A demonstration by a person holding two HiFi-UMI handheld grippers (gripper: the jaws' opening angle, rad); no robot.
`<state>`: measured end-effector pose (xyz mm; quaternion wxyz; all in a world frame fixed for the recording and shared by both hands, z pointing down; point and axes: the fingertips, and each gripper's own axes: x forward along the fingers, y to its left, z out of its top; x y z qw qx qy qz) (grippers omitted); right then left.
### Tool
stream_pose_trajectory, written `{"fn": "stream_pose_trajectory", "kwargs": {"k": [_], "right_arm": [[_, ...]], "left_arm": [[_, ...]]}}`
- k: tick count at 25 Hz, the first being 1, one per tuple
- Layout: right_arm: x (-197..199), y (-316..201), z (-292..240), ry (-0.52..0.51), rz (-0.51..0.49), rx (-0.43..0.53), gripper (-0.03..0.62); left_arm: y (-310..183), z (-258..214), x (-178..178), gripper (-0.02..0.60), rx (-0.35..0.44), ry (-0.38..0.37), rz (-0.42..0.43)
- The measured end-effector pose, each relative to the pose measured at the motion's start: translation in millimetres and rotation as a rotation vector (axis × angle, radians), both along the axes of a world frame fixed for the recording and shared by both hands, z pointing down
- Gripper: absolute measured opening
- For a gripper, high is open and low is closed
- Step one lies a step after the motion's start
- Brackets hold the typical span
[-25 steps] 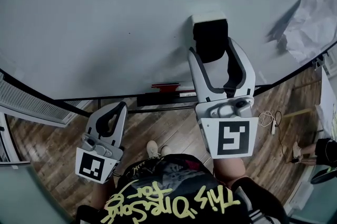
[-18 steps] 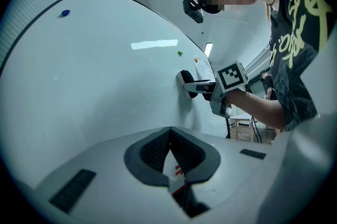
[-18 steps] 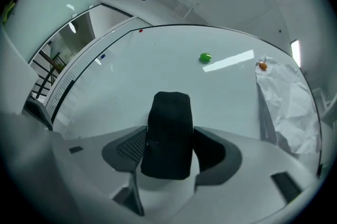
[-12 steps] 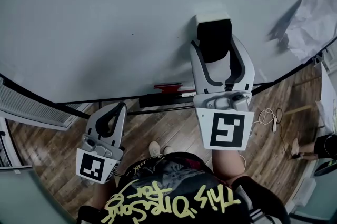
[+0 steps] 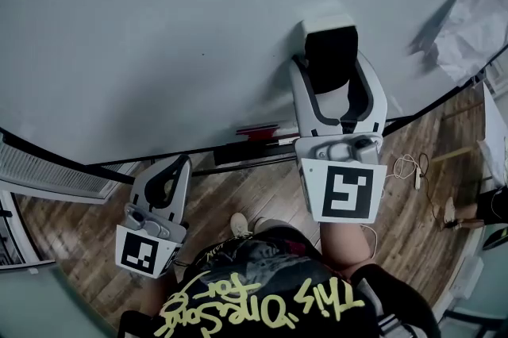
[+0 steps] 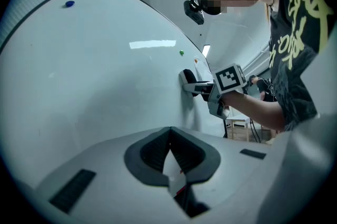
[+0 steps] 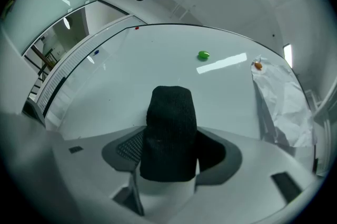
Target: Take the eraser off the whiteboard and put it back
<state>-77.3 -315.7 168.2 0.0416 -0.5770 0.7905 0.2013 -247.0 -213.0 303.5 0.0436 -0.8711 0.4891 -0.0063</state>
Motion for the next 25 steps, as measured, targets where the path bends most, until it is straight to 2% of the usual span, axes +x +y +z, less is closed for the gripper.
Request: {"fn": "stream_pose_trajectory", "kwargs": {"k": [9, 14, 16, 18, 22, 25], "right_arm": [[2.5, -0.2, 0.1, -0.011, -0.027, 0.003, 0.261], [2.8, 0.6, 0.2, 0.005, -0.056, 0.006, 0.259], [3.1, 0.7, 1.9, 0.012, -0.079, -0.002, 0.259], [3.3, 1.3, 0.7, -0.024, -0.096, -0.012, 0.259], [6.9, 4.8, 1.4, -0.018, -0.114, -0.014, 0.259], [8.0, 8.4, 5.6, 0.018, -0.140, -0.013, 0.259]], "left_arm": [[-4.3, -9.6, 9.1, 0.008, 0.073, -0.030, 0.043], [-0.5, -6.0, 10.5, 0.008, 0.016, -0.002, -0.011], [1.9, -9.1, 12.6, 0.008, 0.043, -0.013, -0.010], [5.2, -12.4, 13.7, 0.008, 0.080, -0.034, -0.005], [11.7, -8.2, 12.8, 0.008, 0.029, -0.018, -0.051], [14.7, -13.6, 13.1, 0.008, 0.070, -0.042, -0.053]]}}
